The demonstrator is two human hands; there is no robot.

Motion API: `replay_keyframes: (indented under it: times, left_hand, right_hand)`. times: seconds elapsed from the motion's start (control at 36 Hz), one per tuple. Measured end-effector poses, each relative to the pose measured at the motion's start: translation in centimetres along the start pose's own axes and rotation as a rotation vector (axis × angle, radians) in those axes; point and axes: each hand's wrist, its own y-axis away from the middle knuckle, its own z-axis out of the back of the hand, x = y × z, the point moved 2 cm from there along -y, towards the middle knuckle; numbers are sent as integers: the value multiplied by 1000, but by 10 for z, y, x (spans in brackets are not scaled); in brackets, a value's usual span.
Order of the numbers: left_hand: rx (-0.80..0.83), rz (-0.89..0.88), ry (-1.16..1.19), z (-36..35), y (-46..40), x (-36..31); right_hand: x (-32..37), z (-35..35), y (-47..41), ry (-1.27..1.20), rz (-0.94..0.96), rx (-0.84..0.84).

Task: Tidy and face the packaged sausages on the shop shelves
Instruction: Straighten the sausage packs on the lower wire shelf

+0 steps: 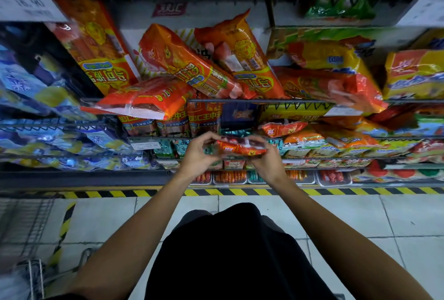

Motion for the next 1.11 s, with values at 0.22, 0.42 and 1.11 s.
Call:
replay_keyframes:
  times: [0.22, 0.42, 1.11]
  left_hand:
    - [-213, -304, -110, -4, 0, -12]
    - [-277, -174, -119, -16, -17, -10]
    - [-325, -105, 118, -24, -23, -13]
  right_hand:
    - [-5, -7, 1, -126, 221, -123]
    - [12, -12, -7, 30, 118, -248]
    - [21, -15, -20, -55, 62, -330]
